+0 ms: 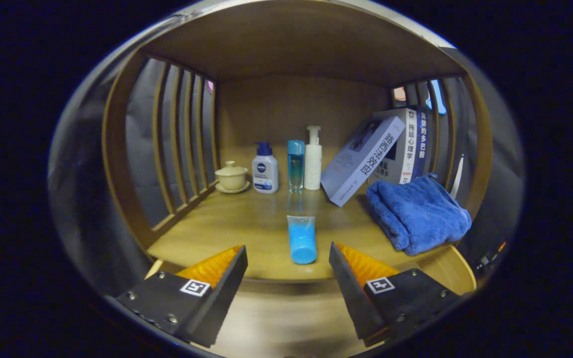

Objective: Pull open the drawer, take out the items inside it, and place them on the countertop above the cabinet.

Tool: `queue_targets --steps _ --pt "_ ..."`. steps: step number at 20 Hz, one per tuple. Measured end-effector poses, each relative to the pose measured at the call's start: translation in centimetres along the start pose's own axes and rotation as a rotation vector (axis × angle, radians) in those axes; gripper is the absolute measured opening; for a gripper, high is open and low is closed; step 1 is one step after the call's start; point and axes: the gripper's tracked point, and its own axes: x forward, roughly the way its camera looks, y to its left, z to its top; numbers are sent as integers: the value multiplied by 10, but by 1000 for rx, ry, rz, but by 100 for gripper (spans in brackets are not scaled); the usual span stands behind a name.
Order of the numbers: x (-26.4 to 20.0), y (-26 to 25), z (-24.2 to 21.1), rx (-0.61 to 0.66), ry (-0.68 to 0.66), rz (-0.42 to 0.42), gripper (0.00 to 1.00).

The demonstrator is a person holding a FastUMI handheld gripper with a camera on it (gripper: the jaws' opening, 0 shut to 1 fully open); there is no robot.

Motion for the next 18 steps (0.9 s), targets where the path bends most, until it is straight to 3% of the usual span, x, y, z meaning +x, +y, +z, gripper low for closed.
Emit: queue_targets --steps 9,18 --pt "-125 -42 1 26 -91 -16 98" --pt "-193 -55 -44 34 -158 -40 98"
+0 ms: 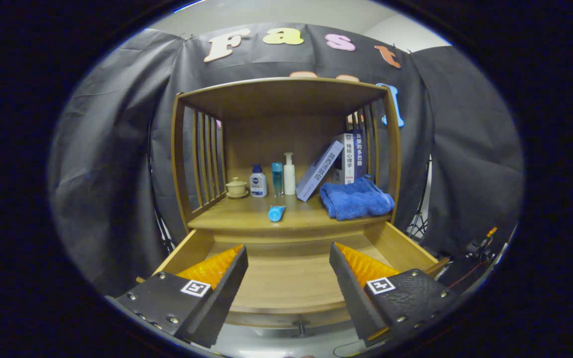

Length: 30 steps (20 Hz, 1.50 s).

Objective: Pull open the drawer, take out the items inside it, and place them on the countertop above the cabinet.

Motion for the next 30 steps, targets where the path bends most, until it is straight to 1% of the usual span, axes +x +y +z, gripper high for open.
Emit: queue_targets --steps 2,4,6,10,11,13,17,19,20,21,22,23,24,25,26,27,30 --pt "-8 -6 -10 -10 -27 -20 98" --pt "-13 -3 -27 -26 -39 -8 98" --pt "-15 -11 -46 -43 -36 -21 98" --pt "-11 -23 -82 -7 -4 -38 98" --pt "-11 -21 -78 16 -39 -26 98" --pt "-10 -26 -78 16 -56 -28 98" --pt "-12 -26 -79 13 -99 -52 99" --pt "-22 -22 -86 70 -111 -44 99" --pt "-23 -20 -101 80 -77 -42 99" --pt "-25 -20 -119 77 -22 -50 99" --pt "-24 -19 -137 55 14 -39 98" --pt "-17 -19 -149 28 37 -43 99" --pt "-10 -17 -154 18 54 -31 99" --pt "-1 -6 -153 39 35 32 99" --pt "6 -5 -156 40 27 33 98" --pt "-3 -2 -152 30 7 29 98" --pt "-1 -4 -154 -72 -31 -7 99"
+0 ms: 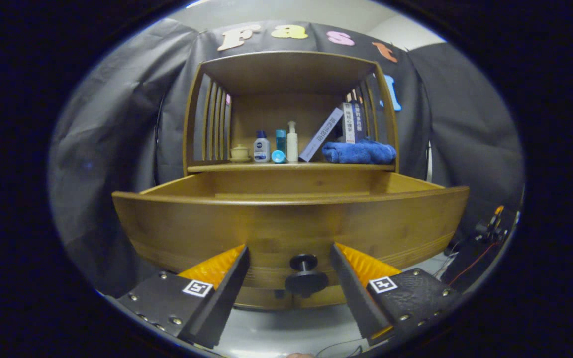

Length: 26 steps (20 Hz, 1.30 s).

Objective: Pull open the drawer, take out the items inside it, and place them on the countertop above the cabinet.

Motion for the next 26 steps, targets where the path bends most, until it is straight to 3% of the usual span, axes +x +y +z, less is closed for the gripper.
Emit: queue_targets --steps 5,15,26 --pt "18 7 -4 109 -8 26 99" --pt "105 10 15 66 -105 37 99" --pt "150 15 23 56 -142 34 99"
